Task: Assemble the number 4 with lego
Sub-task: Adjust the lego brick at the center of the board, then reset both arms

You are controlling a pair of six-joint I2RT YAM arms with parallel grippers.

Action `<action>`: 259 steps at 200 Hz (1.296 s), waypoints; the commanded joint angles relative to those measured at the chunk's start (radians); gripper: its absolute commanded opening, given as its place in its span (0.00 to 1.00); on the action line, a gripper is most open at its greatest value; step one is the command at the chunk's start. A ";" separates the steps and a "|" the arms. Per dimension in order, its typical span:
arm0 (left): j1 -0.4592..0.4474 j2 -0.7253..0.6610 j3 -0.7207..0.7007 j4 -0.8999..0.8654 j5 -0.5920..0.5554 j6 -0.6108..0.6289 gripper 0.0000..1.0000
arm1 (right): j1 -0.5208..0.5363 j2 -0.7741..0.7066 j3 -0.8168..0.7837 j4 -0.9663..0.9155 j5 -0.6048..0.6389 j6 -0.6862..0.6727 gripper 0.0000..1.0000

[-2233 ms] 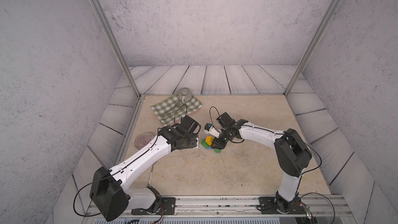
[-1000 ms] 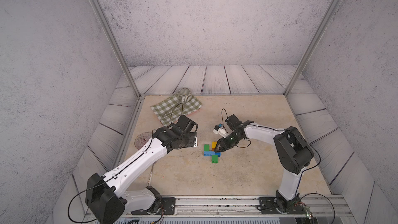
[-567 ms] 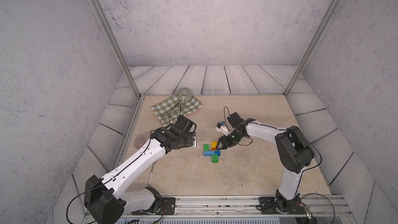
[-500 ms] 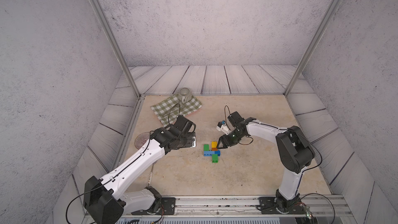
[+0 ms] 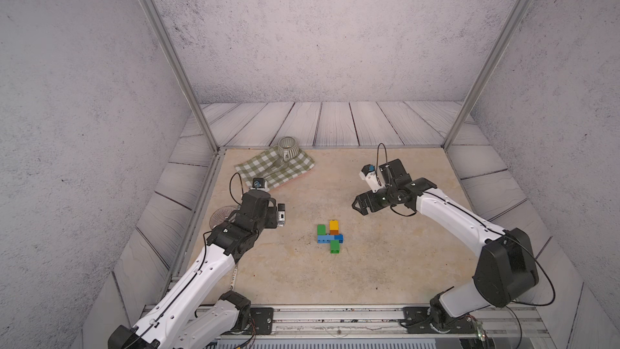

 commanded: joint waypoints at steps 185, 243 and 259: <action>0.597 0.025 -0.545 1.087 -0.003 0.599 0.99 | -0.346 -0.412 -0.488 0.735 0.861 -0.087 0.99; 0.621 0.191 -0.575 1.351 0.023 0.648 1.00 | -0.415 -0.347 -0.603 1.021 0.811 -0.105 0.99; 0.622 0.217 -0.574 1.392 0.006 0.669 1.00 | -0.447 -0.345 -0.631 1.067 0.777 -0.083 0.99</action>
